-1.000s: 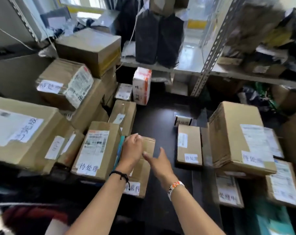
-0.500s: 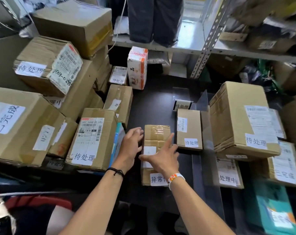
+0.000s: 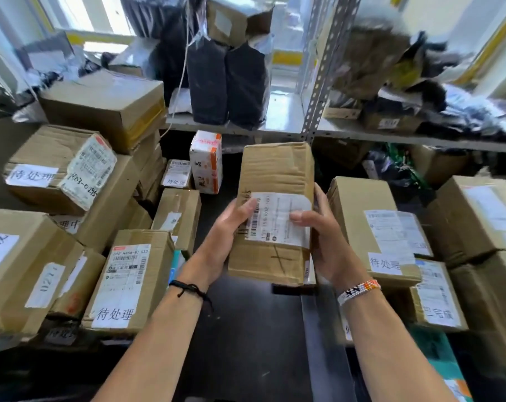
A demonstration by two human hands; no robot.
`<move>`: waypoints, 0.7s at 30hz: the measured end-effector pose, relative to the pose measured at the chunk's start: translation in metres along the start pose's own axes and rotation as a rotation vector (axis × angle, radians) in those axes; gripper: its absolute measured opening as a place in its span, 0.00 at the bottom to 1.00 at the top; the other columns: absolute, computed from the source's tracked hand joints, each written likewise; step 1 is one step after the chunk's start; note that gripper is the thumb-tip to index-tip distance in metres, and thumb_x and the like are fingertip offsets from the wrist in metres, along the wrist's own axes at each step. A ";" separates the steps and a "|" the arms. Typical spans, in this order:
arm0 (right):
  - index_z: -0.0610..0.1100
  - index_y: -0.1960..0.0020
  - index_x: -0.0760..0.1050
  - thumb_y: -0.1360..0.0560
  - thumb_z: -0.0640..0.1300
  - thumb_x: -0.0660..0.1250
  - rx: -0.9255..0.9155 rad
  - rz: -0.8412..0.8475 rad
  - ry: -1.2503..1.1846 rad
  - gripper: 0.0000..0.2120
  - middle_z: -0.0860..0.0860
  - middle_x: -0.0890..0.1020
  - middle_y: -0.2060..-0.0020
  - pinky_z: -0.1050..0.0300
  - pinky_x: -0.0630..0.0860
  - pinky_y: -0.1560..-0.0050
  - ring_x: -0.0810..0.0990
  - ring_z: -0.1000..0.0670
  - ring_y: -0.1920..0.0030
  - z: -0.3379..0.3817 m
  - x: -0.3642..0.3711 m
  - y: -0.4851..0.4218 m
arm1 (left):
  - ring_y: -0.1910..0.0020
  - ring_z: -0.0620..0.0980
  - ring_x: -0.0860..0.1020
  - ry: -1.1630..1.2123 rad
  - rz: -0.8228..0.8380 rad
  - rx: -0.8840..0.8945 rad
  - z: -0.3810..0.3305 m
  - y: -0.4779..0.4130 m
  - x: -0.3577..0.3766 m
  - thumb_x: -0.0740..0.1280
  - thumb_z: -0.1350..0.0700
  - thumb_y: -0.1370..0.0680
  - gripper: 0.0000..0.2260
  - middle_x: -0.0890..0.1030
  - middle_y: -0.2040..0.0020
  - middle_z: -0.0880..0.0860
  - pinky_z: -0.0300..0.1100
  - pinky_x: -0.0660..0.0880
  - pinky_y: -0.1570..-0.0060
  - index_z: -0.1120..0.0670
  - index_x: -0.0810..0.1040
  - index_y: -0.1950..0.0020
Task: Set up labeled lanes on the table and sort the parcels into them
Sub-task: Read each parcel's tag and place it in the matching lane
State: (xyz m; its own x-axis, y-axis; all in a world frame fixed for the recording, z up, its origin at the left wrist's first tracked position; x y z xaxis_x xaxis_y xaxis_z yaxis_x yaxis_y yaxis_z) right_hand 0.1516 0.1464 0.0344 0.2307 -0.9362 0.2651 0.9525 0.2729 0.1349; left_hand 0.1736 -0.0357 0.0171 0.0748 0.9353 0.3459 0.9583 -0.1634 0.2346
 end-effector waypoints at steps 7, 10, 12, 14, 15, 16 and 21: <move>0.44 0.23 0.66 0.32 0.43 0.74 -0.158 -0.018 -0.128 0.39 0.38 0.80 0.32 0.34 0.78 0.36 0.80 0.34 0.33 0.061 -0.013 0.012 | 0.31 0.65 0.78 -0.075 0.116 0.136 -0.061 -0.004 0.049 0.67 0.45 0.19 0.26 0.80 0.31 0.62 0.62 0.73 0.30 0.57 0.73 0.25; 0.45 0.24 0.67 0.31 0.40 0.76 -0.238 -0.125 -0.127 0.38 0.39 0.81 0.34 0.36 0.80 0.38 0.82 0.36 0.35 0.084 -0.013 0.014 | 0.36 0.55 0.83 -0.215 0.064 0.227 -0.082 0.001 0.060 0.71 0.43 0.22 0.29 0.84 0.36 0.53 0.51 0.79 0.39 0.53 0.72 0.25; 0.48 0.22 0.64 0.32 0.40 0.80 -0.290 -0.232 -0.124 0.43 0.40 0.81 0.34 0.35 0.82 0.39 0.84 0.38 0.37 0.102 -0.012 0.016 | 0.42 0.38 0.83 -0.353 0.040 0.336 -0.098 0.011 0.073 0.75 0.45 0.25 0.34 0.82 0.38 0.43 0.34 0.79 0.48 0.49 0.67 0.22; 0.54 0.18 0.55 0.33 0.43 0.83 -0.339 -0.270 -0.071 0.54 0.43 0.80 0.32 0.37 0.82 0.39 0.84 0.42 0.37 0.120 -0.010 0.019 | 0.40 0.34 0.80 -0.506 0.047 0.426 -0.107 0.016 0.088 0.79 0.42 0.29 0.44 0.75 0.34 0.41 0.26 0.76 0.50 0.45 0.61 0.19; 0.56 0.16 0.50 0.31 0.44 0.82 -0.363 -0.248 -0.044 0.55 0.44 0.79 0.30 0.38 0.82 0.38 0.84 0.44 0.36 0.130 -0.008 0.021 | 0.37 0.36 0.78 -0.557 0.025 0.457 -0.112 0.018 0.093 0.80 0.40 0.32 0.46 0.73 0.32 0.43 0.24 0.76 0.49 0.43 0.60 0.19; 0.57 0.16 0.48 0.28 0.46 0.80 -0.390 -0.217 -0.015 0.54 0.46 0.78 0.29 0.39 0.82 0.37 0.83 0.45 0.35 0.140 -0.007 0.025 | 0.37 0.40 0.79 -0.536 0.005 0.488 -0.116 0.018 0.096 0.80 0.39 0.35 0.46 0.74 0.32 0.45 0.26 0.77 0.50 0.42 0.62 0.21; 0.62 0.18 0.56 0.23 0.57 0.73 -0.418 -0.150 0.122 0.39 0.50 0.77 0.28 0.31 0.71 0.28 0.81 0.49 0.32 0.170 -0.014 0.045 | 0.44 0.57 0.84 -0.132 0.104 0.500 -0.134 0.015 0.105 0.71 0.47 0.26 0.29 0.84 0.40 0.57 0.48 0.81 0.54 0.55 0.73 0.26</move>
State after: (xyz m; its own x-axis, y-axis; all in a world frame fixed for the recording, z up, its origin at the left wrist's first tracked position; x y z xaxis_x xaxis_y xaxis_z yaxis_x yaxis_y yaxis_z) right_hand 0.1571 0.2092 0.1994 0.0817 -0.9846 0.1545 0.9699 0.0428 -0.2396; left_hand 0.1588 0.0181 0.1784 0.1796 0.9590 0.2193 0.9562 -0.1177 -0.2681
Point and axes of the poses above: each hand's wrist, its own y-axis away from the middle knuckle, its own x-axis out of the palm, z = x × y, the point moved 4 cm from there along -y, towards the middle knuckle
